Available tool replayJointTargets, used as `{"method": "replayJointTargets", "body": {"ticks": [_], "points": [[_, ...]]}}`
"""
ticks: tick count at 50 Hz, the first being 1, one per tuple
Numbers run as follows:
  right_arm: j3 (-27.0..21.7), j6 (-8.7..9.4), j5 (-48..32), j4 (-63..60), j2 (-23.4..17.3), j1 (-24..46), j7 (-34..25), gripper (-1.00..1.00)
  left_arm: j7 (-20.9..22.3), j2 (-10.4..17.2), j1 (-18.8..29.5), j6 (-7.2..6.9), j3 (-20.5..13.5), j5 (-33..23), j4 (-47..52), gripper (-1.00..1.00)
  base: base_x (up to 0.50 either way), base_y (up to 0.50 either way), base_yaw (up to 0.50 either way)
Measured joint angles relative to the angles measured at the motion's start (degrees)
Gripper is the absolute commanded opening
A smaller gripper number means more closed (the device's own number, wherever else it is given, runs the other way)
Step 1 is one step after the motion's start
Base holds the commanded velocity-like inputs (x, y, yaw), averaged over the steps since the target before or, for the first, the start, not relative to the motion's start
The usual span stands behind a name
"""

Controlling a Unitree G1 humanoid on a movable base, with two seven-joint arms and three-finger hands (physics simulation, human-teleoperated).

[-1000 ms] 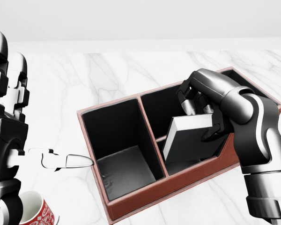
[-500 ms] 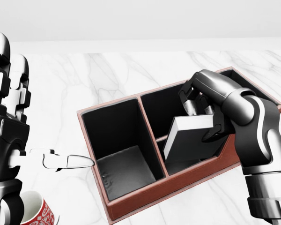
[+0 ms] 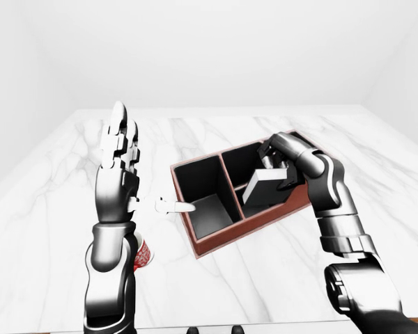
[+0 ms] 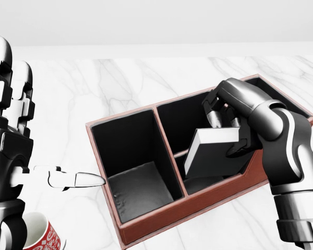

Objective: Pick up the book and place it in the back compartment of the caddy.

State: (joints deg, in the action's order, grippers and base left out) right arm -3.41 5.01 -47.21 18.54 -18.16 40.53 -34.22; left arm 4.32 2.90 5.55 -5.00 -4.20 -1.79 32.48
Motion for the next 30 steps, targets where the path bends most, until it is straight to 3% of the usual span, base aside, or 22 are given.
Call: {"method": "replayJointTargets", "body": {"ticks": [30], "points": [[0.1, -0.09, -0.1, 2.6, -0.2, -0.5, 3.1, -1.0, 0.0, 0.0, 0.0, 0.0, 0.1, -0.1, 0.0, 1.0, 0.0, 0.0, 0.0]]}}
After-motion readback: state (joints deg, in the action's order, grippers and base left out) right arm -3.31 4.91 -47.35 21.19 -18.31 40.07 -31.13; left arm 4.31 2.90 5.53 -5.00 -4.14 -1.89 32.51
